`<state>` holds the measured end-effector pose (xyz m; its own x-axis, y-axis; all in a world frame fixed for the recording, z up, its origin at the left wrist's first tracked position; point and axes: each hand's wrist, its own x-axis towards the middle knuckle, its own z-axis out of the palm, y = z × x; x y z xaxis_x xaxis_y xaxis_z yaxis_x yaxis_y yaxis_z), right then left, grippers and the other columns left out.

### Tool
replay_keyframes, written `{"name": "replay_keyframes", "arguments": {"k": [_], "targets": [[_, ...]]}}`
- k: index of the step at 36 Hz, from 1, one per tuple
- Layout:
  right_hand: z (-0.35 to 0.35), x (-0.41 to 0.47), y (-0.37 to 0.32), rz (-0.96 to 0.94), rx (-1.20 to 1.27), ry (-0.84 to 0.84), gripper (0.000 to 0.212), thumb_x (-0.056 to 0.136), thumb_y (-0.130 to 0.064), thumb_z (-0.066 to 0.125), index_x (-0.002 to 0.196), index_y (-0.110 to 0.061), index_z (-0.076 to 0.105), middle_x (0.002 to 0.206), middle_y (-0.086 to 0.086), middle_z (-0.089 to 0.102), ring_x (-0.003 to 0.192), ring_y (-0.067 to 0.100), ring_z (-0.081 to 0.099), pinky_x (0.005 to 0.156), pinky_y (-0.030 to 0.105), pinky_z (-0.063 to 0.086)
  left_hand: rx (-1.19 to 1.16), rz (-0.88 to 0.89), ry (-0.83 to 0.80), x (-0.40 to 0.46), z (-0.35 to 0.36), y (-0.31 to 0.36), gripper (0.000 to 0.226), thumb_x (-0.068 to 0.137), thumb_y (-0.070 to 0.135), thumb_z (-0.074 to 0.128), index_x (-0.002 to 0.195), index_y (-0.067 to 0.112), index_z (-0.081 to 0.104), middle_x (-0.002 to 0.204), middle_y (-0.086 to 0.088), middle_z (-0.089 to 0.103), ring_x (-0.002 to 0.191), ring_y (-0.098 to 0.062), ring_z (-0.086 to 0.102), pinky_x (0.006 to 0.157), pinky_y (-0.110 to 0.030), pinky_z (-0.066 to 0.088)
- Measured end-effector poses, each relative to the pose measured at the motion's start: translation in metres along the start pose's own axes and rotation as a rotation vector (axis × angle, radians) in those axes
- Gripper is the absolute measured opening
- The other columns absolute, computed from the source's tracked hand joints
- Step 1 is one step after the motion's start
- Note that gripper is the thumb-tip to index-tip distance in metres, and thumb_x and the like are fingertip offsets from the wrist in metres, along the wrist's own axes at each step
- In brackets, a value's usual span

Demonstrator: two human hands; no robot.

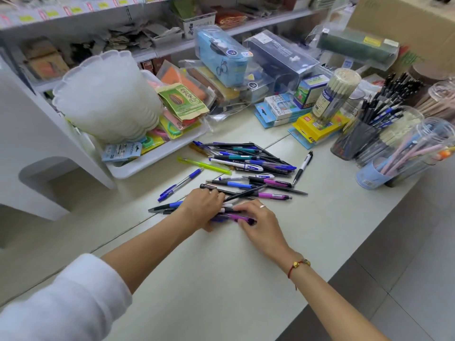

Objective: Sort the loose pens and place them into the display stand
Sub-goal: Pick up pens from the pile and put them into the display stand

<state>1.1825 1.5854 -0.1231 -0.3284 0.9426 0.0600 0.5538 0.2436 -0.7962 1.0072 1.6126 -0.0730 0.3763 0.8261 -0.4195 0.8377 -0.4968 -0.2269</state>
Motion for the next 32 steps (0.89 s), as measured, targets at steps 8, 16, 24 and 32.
{"name": "replay_keyframes", "arguments": {"k": [8,16,24,32], "targets": [[-0.020,-0.012,0.008,0.006,-0.279,0.136,0.032,0.087,-0.002,0.057,0.112,-0.019,0.066,0.110,-0.003,0.059,0.107,0.012,0.047,0.084,0.021,0.039,0.045,0.044,-0.024,-0.016,0.005,-0.017,0.024,0.101,0.025,0.044,0.119,0.010,0.047,0.122,-0.008,0.061,0.111,-0.028,0.058,0.075,-0.033,0.038],[-0.022,-0.003,0.008,-0.023,-0.618,-0.136,0.050,0.102,-0.024,0.038,0.150,-0.033,0.027,0.153,0.001,0.031,0.139,0.022,0.027,0.111,0.037,0.024,-0.271,-0.053,0.036,-0.053,0.026,-0.026,0.024,0.100,0.028,0.040,0.115,0.010,0.037,0.105,-0.010,0.063,0.094,-0.035,0.059,0.072,-0.038,0.039],[-0.007,-0.009,0.015,0.067,-0.687,-0.126,0.051,0.104,-0.024,0.026,0.153,-0.031,0.015,0.159,-0.001,0.019,0.147,0.024,0.012,0.119,0.041,0.005,-0.658,-0.239,0.054,-0.096,0.042,-0.044,0.020,0.102,0.032,0.035,0.115,0.018,0.041,0.095,0.001,0.053,0.079,-0.022,0.043,0.066,-0.033,0.030],[0.020,0.037,-0.040,-0.133,-0.558,0.052,0.051,0.079,0.010,0.052,0.126,-0.006,0.057,0.128,0.016,0.055,0.120,0.036,0.048,0.098,0.044,0.040,-0.895,-0.425,0.111,-0.138,0.066,-0.053,0.012,0.100,0.039,0.038,0.105,0.028,0.038,0.072,0.003,0.047,0.074,-0.027,0.048,0.061,-0.035,0.033]]}}
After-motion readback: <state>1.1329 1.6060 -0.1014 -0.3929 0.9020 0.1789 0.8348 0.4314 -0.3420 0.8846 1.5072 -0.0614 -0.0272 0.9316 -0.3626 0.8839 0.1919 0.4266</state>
